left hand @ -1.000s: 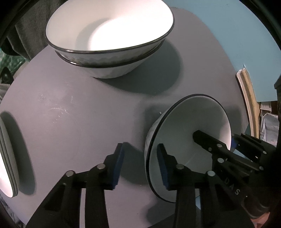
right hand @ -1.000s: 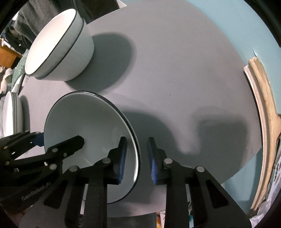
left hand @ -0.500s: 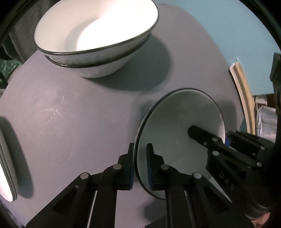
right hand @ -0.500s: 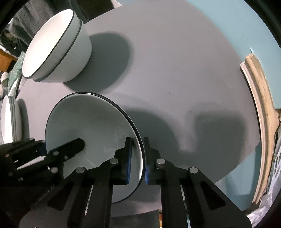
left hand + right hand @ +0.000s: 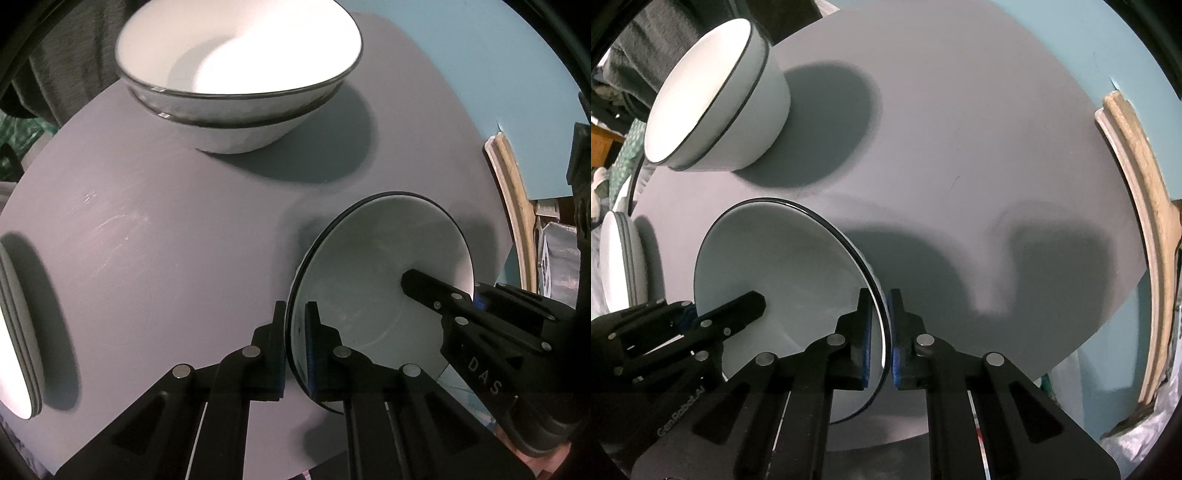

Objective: Organize plates and bowls

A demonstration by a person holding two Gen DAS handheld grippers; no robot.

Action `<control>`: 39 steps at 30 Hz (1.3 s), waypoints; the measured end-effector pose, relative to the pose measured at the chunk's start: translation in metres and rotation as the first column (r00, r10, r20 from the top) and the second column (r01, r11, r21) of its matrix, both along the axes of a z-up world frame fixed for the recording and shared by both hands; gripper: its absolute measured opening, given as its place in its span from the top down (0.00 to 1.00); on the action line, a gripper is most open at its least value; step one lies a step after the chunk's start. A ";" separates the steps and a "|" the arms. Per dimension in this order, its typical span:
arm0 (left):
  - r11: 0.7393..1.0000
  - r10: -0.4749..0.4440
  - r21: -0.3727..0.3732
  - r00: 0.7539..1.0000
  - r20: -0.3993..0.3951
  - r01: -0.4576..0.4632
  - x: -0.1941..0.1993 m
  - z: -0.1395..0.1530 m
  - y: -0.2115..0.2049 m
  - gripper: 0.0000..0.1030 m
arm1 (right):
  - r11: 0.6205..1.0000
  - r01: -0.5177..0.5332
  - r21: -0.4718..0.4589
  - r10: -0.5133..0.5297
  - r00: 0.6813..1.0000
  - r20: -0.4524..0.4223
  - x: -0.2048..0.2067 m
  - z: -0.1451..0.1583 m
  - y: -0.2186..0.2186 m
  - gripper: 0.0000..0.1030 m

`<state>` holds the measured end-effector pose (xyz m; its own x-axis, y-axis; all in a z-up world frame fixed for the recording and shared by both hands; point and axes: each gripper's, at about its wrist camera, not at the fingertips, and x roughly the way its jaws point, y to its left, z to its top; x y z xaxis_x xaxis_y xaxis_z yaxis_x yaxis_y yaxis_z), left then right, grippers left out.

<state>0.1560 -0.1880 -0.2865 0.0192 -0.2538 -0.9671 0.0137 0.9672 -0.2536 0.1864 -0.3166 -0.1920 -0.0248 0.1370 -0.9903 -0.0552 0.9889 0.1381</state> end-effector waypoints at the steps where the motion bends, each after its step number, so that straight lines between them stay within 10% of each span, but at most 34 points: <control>1: 1.000 0.004 0.000 1.000 -0.001 -0.004 -0.004 0.002 0.001 0.92 | 1.000 -0.003 -0.002 0.003 1.000 0.000 0.000 0.001 0.002 0.92; 19: 0.995 0.095 0.005 0.996 0.002 -0.095 -0.029 0.022 0.037 0.92 | 0.997 -0.075 0.000 0.075 0.997 0.020 -0.009 0.022 0.043 0.92; 39: 0.987 0.153 0.025 0.975 0.164 -0.159 0.043 0.094 0.064 0.92 | 0.994 -0.107 0.026 0.102 0.985 0.142 0.035 0.081 0.035 0.92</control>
<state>0.1990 -0.1236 -0.1930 0.2119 -0.1989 -0.9568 -0.1004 0.9695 -0.2238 0.2213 -0.2819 -0.1110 0.0983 0.1741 -0.9798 -0.1790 0.9716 0.1547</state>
